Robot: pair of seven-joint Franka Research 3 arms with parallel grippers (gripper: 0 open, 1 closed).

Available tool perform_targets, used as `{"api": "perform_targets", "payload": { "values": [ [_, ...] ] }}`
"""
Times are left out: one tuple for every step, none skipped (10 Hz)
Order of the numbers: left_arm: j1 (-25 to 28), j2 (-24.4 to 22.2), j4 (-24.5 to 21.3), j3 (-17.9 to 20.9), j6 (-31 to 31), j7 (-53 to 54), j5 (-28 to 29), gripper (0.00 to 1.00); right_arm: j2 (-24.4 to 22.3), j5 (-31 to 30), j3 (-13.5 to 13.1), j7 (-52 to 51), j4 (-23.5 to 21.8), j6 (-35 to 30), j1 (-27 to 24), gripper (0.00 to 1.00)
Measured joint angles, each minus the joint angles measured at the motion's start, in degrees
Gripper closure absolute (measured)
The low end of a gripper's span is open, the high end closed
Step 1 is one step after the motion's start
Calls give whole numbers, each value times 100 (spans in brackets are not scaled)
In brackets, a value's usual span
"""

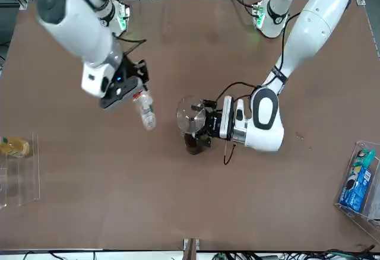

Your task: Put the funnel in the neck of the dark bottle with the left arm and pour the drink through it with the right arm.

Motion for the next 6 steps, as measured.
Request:
{"api": "perform_targets", "payload": {
  "values": [
    [28, -31, 47, 0, 2, 9, 67, 0, -111, 158, -342, -610, 0, -95, -2, 60],
    [103, -132, 69, 1, 4, 12, 226, 0, -227, 291, -677, -1278, -5, -153, -3, 60],
    [247, -294, 36, 1, -1, 11, 491, 0, -330, 376, -993, -1968, -25, -198, -1, 60],
    [441, -498, -83, 2, -13, 11, 897, 0, -411, 530, -1315, -2620, -95, -209, 1, 60],
    [674, -721, -239, 3, -27, -3, 1439, 0, -477, 804, -1677, -3266, -219, -203, 5, 60],
    [909, -900, -353, 7, -36, -162, 2066, 0, -563, 1128, -2083, -3980, -442, -150, 8, 60]
  ]
}}
